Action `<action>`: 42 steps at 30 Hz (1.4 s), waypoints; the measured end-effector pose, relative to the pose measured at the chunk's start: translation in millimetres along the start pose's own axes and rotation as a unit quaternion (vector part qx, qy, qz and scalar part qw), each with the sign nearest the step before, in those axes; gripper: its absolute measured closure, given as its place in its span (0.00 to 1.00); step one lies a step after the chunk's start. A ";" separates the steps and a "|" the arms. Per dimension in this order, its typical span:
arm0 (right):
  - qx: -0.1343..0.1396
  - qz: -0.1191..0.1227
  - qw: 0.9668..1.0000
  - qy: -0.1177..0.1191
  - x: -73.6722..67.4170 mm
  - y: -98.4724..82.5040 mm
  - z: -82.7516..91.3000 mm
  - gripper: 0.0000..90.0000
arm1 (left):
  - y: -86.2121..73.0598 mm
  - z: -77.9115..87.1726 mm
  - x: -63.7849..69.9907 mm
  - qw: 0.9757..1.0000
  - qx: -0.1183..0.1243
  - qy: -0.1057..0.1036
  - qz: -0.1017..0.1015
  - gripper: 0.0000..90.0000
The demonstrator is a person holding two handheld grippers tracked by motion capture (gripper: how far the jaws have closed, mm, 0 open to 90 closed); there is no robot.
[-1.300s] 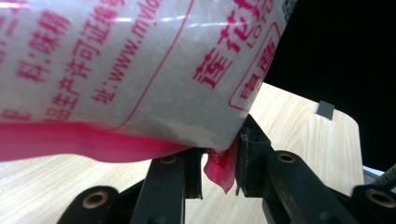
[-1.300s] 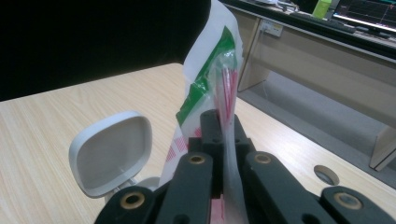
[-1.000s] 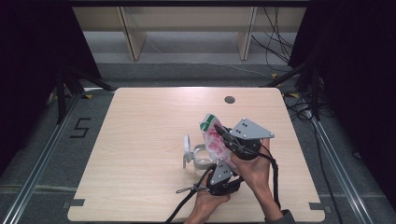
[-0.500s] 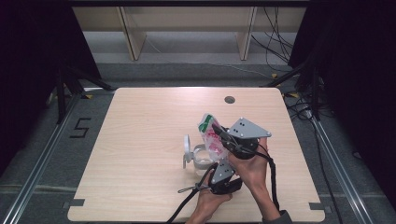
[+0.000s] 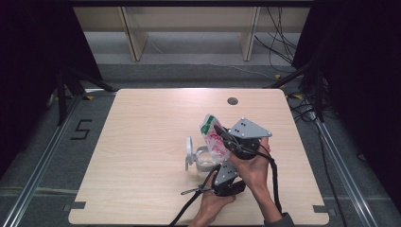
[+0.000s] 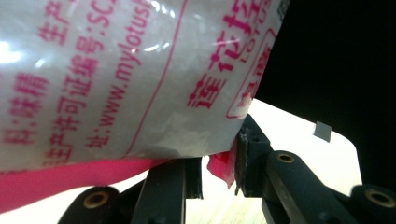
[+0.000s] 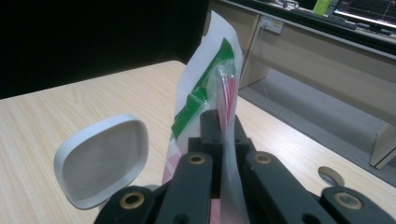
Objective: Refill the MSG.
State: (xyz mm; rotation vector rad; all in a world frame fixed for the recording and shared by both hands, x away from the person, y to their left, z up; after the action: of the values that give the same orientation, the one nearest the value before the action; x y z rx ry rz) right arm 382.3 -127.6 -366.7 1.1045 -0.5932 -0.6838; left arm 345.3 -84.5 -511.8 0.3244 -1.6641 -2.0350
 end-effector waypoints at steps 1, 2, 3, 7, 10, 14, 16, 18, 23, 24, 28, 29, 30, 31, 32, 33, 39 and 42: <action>-0.002 0.002 1.000 0.002 0.2 -0.1 -0.2 1.00 | -0.1 -1.2 -0.8 1.000 0.002 -0.004 0.001 0.83; -0.002 0.002 1.000 0.002 0.2 -0.1 -0.2 1.00 | -0.1 -1.2 -0.8 1.000 0.002 -0.004 0.001 0.83; -0.003 0.005 1.000 0.001 0.2 0.0 -0.5 1.00 | -0.2 -1.2 -0.6 1.000 0.002 -0.004 0.002 0.83; -0.009 -0.004 1.000 0.007 -3.1 0.0 -0.2 1.00 | 0.4 -1.8 -0.9 1.000 0.005 -0.004 0.004 0.83; -0.006 0.014 1.000 0.005 -5.1 0.7 -1.2 1.00 | 0.4 -1.7 -0.8 1.000 0.007 -0.008 0.006 0.83; -0.008 0.020 1.000 0.009 -6.9 1.2 -1.4 1.00 | 0.0 -1.9 -0.9 1.000 0.009 -0.008 0.008 0.83; -0.009 0.016 1.000 0.006 -6.6 0.0 -2.3 1.00 | -0.5 -1.7 0.2 1.000 0.007 -0.005 0.009 0.83; -0.012 0.015 1.000 0.006 -6.4 0.1 -1.3 1.00 | -0.2 -2.3 -0.3 1.000 0.010 -0.009 0.010 0.83; -0.011 0.017 1.000 0.003 -8.0 0.6 -2.2 1.00 | 0.7 -4.2 -0.1 1.000 0.016 -0.017 0.019 0.83; -0.013 0.026 1.000 -0.003 -10.4 0.0 -2.5 1.00 | 0.2 -4.5 -0.9 1.000 0.008 -0.012 0.012 0.83; -0.002 0.048 0.999 -0.013 -11.0 1.1 -4.3 1.00 | 0.4 -3.1 -3.2 1.000 0.001 -0.007 0.000 0.83; -0.004 0.046 0.999 -0.006 -11.8 1.5 -3.8 1.00 | 0.7 -2.8 -3.5 1.000 0.001 -0.007 -0.001 0.83; -0.009 0.038 0.999 -0.001 -13.7 1.4 -3.0 1.00 | 0.7 -2.5 -3.5 1.000 0.000 -0.007 -0.001 0.83; -0.007 0.040 0.999 -0.004 -13.5 1.7 -3.0 1.00 | 0.1 -2.1 -3.0 1.000 0.000 -0.003 0.001 0.83; -0.004 0.047 0.999 -0.009 -11.5 1.4 -4.1 1.00 | -0.1 -2.3 -2.7 1.000 0.000 -0.006 0.001 0.83; -0.004 0.047 0.999 -0.009 -11.5 1.4 -4.1 1.00 | -0.3 -2.6 -3.0 1.000 -0.002 -0.009 0.000 0.83; 0.002 0.047 0.999 -0.013 -11.9 1.2 -4.0 1.00 | -0.2 -2.5 -3.7 1.000 0.000 -0.004 0.000 0.83; -0.002 0.046 0.999 -0.013 -12.9 0.8 -4.7 1.00 | -1.0 -3.3 -4.8 1.000 0.000 -0.005 0.002 0.83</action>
State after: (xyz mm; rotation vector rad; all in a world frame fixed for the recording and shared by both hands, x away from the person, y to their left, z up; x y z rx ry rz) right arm 377.4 -114.8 -368.8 1.0588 -0.6602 -0.6190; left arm 350.8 -84.7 -514.1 0.3126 -1.6693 -2.0366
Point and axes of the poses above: each handheld gripper's, and its own axes: z roughly backward along the jaws, y roughly out of its top, x roughly to its right, the point moved 3 cm from there along -z, roughly forward along the jaws, and after that the axes turned 4 degrees about -z, right-handed, at the moved point
